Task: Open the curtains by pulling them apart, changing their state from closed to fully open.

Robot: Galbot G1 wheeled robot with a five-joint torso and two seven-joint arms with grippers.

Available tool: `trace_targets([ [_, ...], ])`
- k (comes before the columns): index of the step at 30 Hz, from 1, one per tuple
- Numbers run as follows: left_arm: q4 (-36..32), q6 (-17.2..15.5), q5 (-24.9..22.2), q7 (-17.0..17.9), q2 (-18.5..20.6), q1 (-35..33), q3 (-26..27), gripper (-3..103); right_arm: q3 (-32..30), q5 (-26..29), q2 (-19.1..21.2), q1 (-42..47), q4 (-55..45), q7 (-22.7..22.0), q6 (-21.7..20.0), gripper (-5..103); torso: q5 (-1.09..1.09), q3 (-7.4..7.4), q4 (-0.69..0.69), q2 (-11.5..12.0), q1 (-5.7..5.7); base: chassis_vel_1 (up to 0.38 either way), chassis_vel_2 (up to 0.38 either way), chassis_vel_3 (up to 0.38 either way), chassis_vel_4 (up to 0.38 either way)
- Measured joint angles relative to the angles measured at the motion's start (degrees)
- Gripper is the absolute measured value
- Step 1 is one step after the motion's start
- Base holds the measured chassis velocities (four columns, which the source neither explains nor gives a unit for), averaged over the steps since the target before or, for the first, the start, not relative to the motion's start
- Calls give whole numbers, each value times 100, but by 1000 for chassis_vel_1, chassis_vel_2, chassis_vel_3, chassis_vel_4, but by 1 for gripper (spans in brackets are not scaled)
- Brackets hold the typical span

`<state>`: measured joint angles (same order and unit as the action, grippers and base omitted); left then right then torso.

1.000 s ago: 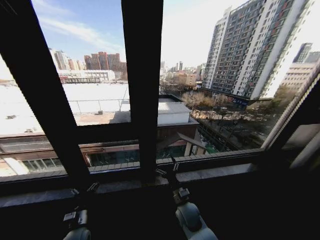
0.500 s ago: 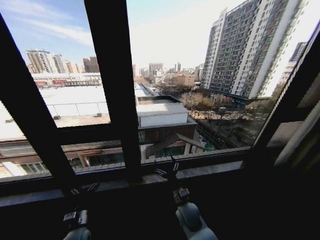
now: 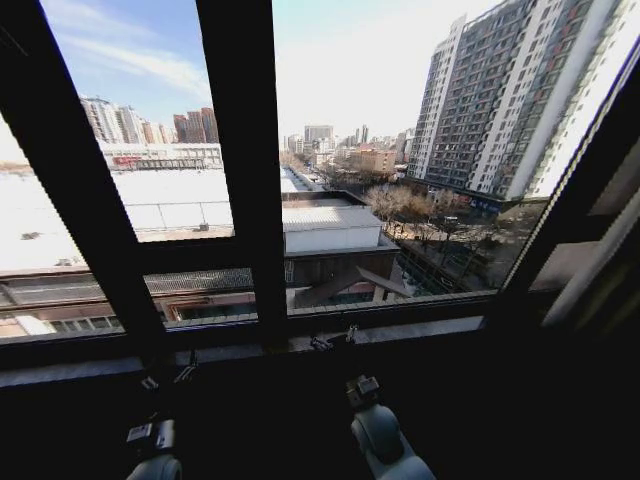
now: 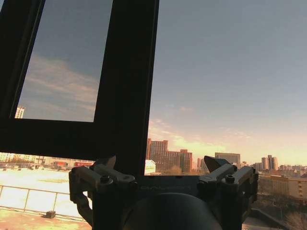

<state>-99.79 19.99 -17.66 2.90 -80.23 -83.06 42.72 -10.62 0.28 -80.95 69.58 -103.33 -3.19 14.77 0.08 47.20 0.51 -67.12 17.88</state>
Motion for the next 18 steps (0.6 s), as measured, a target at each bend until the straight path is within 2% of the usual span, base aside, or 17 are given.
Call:
trace_targets([
  [9,0,0,0,0,0,0,1,100,1,0,0,0,0,0,0,100,-1,0,-2,0,0,334,-308,-347,321],
  [18,0,0,0,1,0,-2,3,100,3,0,0,1,1,0,0,100,2,0,-2,-2,-2,381,-371,-382,362],
])
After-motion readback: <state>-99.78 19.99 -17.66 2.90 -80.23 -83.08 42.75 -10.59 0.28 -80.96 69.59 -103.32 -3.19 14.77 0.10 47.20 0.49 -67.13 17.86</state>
